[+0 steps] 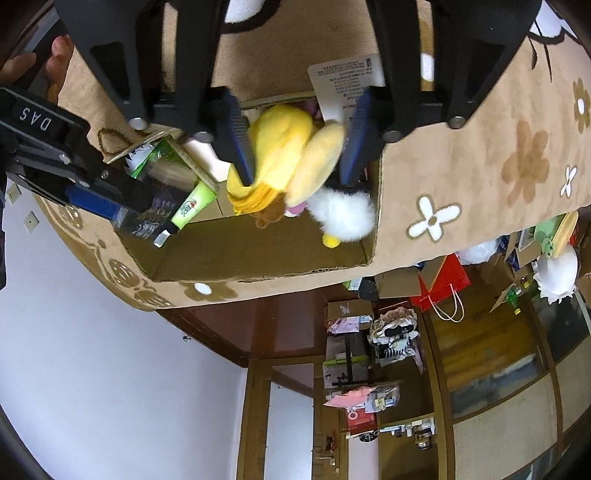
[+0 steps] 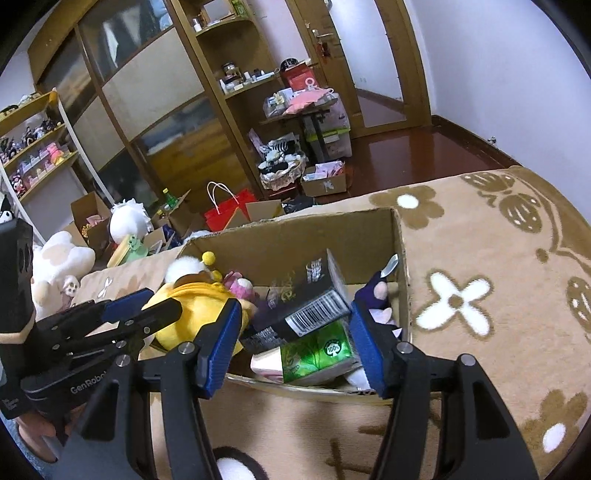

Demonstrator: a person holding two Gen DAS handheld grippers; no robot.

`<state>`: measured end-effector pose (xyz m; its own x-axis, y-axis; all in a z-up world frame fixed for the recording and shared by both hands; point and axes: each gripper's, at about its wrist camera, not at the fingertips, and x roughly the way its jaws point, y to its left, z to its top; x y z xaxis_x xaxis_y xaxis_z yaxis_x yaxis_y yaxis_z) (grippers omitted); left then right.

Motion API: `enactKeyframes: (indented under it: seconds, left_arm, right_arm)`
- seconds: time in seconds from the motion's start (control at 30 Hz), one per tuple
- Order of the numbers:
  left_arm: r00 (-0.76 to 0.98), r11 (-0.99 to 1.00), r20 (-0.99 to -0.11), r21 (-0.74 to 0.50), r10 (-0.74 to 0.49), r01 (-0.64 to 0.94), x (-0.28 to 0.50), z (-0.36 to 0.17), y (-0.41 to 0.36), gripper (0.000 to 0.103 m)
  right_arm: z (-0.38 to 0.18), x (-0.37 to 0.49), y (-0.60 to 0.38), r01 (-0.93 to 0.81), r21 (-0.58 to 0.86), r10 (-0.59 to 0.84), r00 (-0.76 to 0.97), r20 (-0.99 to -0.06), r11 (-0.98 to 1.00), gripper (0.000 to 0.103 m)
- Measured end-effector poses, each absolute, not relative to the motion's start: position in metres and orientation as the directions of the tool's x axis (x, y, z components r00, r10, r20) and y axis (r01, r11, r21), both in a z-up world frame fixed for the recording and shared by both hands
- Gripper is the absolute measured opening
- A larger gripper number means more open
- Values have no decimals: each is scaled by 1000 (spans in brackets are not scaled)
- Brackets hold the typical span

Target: Organize soft objects

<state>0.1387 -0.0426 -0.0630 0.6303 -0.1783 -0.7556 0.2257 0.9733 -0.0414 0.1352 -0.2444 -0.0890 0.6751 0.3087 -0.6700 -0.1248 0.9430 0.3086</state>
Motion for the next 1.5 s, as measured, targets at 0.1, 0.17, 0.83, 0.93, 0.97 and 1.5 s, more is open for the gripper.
enactKeyframes:
  seconds: [0.1, 0.17, 0.83, 0.93, 0.97, 1.5]
  left_arm:
    - [641, 979, -753, -21, -150, 203, 138, -61, -42, 68]
    - [641, 979, -752, -28, -155, 203, 137, -59, -41, 72]
    - [708, 987, -703, 55, -69, 150, 85, -20, -23, 99]
    - [732, 987, -679, 68, -62, 146, 72, -9, -20, 99]
    - [740, 987, -670, 71, -59, 143, 67, -5, -19, 99]
    - [836, 989, -544, 70, -73, 132, -9, 35, -2, 100]
  right_arm:
    - [-91, 135, -244, -119, 297, 298, 670, -680, 947, 65]
    - [-90, 133, -244, -116, 298, 296, 671, -680, 948, 68]
    - [-28, 71, -258, -77, 264, 221, 784, -580, 962, 103]
    - [-18, 59, -262, -65, 264, 209, 798, -565, 962, 103]
    - [-14, 53, -264, -61, 261, 202, 803, -560, 964, 103]
    - [13, -20, -268, -37, 167, 119, 848, -517, 985, 103]
